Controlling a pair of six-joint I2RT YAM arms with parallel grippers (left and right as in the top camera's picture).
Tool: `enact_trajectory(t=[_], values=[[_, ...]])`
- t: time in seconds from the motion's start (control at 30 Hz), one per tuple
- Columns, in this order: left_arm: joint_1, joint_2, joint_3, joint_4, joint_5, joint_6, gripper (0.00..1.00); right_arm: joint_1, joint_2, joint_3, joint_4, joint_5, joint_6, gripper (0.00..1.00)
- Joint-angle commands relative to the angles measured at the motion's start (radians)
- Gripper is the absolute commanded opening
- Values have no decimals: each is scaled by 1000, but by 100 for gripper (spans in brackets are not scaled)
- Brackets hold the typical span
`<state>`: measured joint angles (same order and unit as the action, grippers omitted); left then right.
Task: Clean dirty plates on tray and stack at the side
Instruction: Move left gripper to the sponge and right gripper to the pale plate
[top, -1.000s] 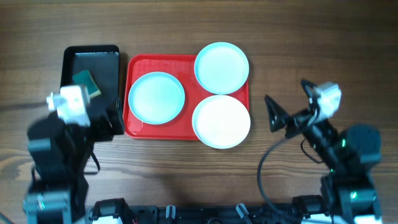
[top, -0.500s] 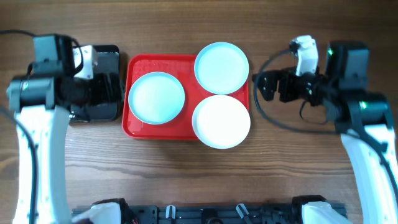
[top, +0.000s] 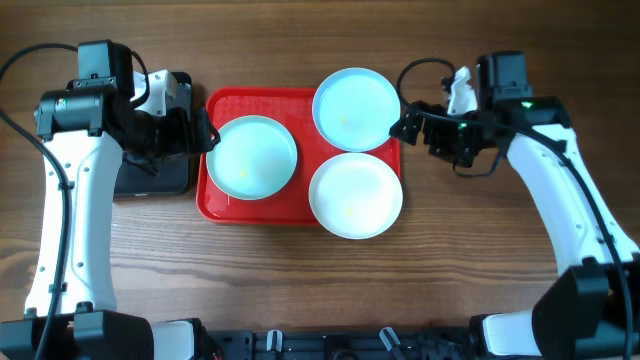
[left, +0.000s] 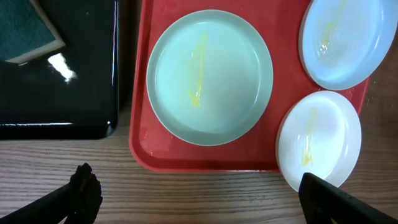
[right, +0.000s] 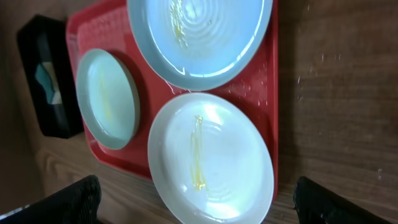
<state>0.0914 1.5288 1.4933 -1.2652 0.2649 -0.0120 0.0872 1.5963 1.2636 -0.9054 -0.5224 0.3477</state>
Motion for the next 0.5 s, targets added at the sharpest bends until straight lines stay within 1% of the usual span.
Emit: enact_trajectory(t=[0.0, 0.1, 0.2, 0.27, 0.33, 0.47], values=[[-5, 5, 20, 5, 30, 3, 100, 69, 12, 30, -10, 24, -34, 100], [-4, 5, 20, 9, 12, -47, 100, 159, 23, 86, -47, 129, -33, 100], [-4, 5, 20, 28, -73, -159, 100, 237, 46, 156, -69, 204, -33, 100], [-1, 5, 20, 35, -149, -230, 100, 298, 86, 234, -92, 260, -32, 100], [3, 5, 20, 35, -203, -265, 100, 343, 136, 311, -106, 289, -31, 100], [16, 5, 20, 34, -250, -266, 100, 411, 249, 418, -79, 296, -27, 100]])
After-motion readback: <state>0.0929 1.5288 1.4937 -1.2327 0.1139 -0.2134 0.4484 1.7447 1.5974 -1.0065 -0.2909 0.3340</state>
